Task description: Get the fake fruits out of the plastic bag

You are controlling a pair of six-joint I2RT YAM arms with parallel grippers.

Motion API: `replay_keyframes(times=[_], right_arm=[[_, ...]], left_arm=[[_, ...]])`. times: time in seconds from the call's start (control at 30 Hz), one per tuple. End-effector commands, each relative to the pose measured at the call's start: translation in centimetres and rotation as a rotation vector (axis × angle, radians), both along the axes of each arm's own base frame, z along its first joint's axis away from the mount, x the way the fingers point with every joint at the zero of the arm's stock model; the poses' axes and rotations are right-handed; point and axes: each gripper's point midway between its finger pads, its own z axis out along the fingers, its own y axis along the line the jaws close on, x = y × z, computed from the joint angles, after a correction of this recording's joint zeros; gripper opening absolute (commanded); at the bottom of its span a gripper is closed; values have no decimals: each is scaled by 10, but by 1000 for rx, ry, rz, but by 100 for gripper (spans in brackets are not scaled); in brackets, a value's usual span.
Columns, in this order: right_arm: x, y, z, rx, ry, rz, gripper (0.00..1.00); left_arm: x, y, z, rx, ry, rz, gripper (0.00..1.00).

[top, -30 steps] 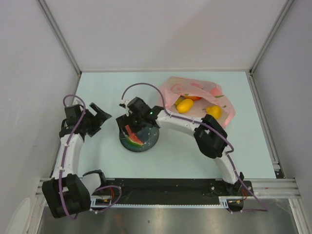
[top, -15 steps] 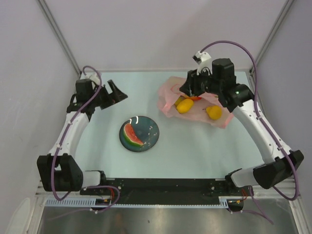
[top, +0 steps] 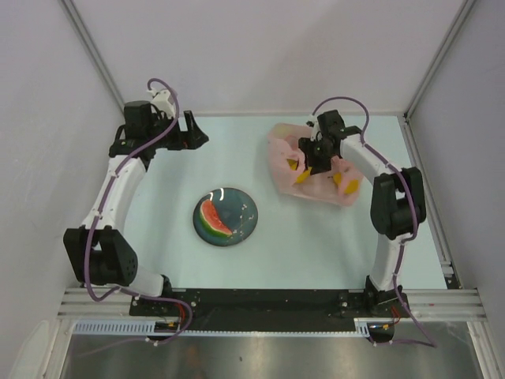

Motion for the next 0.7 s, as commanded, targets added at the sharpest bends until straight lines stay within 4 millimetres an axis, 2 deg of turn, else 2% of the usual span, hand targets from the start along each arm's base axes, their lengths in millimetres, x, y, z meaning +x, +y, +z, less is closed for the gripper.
replay_keyframes(times=[0.0,0.03,0.07,0.13,0.17,0.23,0.27,0.33,0.37,0.47,0.67], right_arm=[[54,-10,12,42,-45,-170,68],[58,-7,8,62,-24,-200,78],[63,-2,0,75,-14,-200,83],[69,10,-4,87,0,-193,87],[71,13,-23,77,37,-198,87],[80,20,-26,84,40,-215,87],[82,23,-43,81,69,-220,87],[91,28,-47,72,60,-222,86],[92,27,-59,51,79,-232,86],[90,17,-68,-15,96,-266,84],[75,4,-62,-89,88,-229,79]], left_arm=[[7,3,2,66,-35,-33,97],[7,3,-1,63,-26,-28,97],[7,0,-1,55,-22,-36,97],[6,0,-7,58,-16,-41,97],[6,1,-9,62,-13,-36,97],[4,3,-17,68,7,-25,97],[2,4,-18,69,10,-23,97],[-3,4,-23,73,23,-26,97],[-5,4,-25,77,30,-23,97],[-9,9,-27,100,34,-13,97],[-5,12,-27,116,24,-1,98]])
